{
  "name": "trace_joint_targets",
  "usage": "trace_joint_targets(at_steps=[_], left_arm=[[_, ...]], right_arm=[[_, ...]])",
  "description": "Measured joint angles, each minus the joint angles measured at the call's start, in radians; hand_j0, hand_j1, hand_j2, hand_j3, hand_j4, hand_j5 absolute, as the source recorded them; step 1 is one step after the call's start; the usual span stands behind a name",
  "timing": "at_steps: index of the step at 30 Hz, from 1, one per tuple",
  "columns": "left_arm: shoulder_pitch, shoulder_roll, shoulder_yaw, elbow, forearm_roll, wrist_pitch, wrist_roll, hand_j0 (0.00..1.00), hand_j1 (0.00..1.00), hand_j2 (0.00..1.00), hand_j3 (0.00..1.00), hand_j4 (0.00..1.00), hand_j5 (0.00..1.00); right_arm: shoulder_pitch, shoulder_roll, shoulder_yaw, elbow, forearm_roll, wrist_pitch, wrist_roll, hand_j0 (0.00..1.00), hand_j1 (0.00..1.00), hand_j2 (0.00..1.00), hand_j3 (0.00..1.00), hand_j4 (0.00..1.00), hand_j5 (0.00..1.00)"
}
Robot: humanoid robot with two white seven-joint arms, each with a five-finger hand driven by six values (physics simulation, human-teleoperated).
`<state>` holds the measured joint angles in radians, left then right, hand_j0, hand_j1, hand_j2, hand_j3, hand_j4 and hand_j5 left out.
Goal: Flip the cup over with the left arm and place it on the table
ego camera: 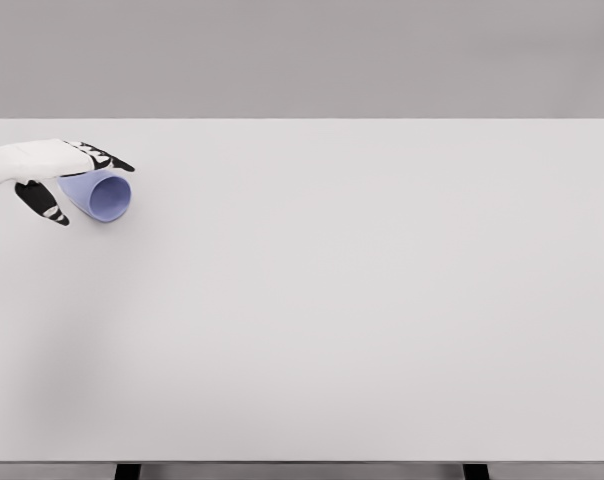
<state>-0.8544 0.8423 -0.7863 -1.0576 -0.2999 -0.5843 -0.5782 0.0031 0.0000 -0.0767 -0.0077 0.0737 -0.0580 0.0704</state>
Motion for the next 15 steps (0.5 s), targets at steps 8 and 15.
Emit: trace_joint_targets(at_steps=[8,15], left_arm=[[-0.002,-0.026,0.0,0.039,-0.068,0.018,0.086,1.0,1.0,1.0,1.0,1.0,1.0],[0.0,-0.06,-0.001,0.079,-0.108,0.021,0.101,1.0,1.0,1.0,1.0,1.0,1.0]], right_arm=[[0.0,0.0,0.0,0.0,0.0,0.0,0.0,1.0,1.0,1.0,1.0,1.0,1.0],[0.0,0.0,0.0,0.0,0.0,0.0,0.0,1.0,1.0,1.0,1.0,1.0,1.0]])
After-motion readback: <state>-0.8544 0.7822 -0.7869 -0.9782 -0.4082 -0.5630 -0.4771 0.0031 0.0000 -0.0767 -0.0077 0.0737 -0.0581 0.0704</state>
